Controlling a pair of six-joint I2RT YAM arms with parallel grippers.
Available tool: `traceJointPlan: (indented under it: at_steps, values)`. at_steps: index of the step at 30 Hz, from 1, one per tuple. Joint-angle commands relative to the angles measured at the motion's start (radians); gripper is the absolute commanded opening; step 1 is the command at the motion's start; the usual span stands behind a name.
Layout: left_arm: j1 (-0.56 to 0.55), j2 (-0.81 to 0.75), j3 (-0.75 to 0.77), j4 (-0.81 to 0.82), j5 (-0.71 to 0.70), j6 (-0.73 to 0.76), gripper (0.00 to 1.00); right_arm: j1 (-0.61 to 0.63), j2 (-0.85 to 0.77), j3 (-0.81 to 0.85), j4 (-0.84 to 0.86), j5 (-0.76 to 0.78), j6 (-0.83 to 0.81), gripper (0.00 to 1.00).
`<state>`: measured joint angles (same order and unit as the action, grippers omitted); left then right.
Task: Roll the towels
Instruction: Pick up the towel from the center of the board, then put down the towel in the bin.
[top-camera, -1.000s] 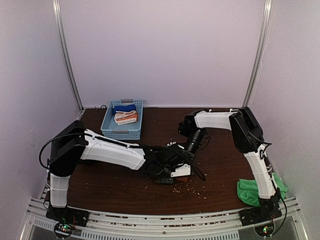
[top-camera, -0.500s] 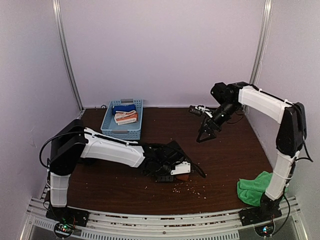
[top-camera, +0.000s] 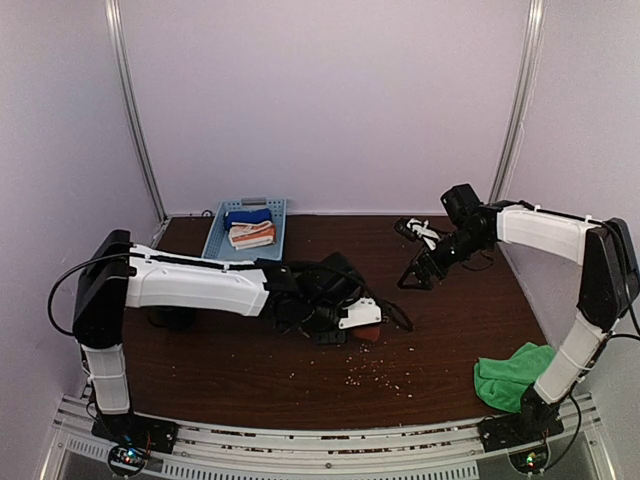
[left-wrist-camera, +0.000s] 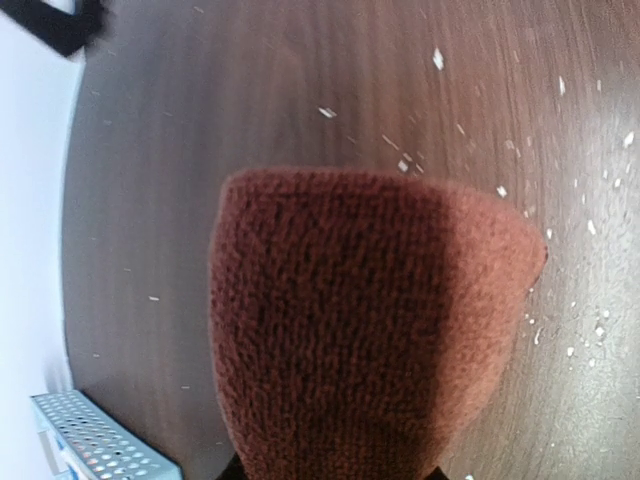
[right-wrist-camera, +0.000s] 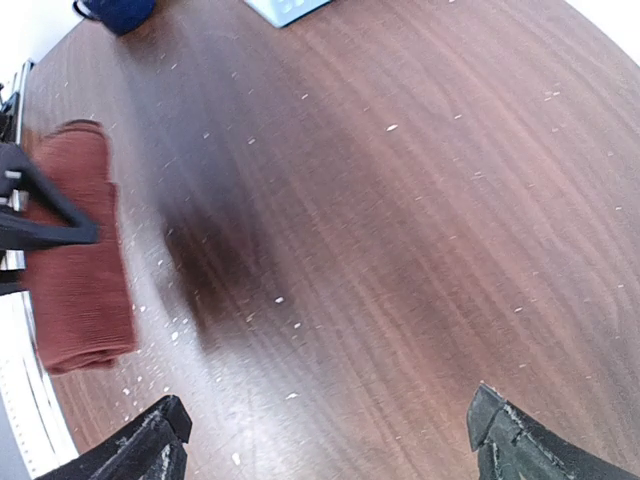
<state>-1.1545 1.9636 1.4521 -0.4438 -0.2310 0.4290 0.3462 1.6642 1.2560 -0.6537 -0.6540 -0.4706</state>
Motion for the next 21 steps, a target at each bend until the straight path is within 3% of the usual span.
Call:
traceJointPlan:
  at_steps: [1,10,16,21]
  values:
    - [0.019,-0.098,0.039,-0.003,-0.026,0.019,0.0,-0.026,-0.004,-0.012,0.07,0.013,0.024,1.0]
    - [0.129,-0.243,0.001,-0.015,-0.13,0.073,0.0,-0.044,0.001,-0.016,0.056,-0.027,0.012,1.0]
    - [0.279,-0.345,-0.093,0.093,-0.192,0.176,0.0,-0.047,0.005,-0.016,0.041,-0.042,-0.003,1.0]
    - [0.458,-0.338,-0.099,0.151,-0.14,0.242,0.0,-0.047,0.003,-0.014,0.022,-0.074,-0.021,1.0]
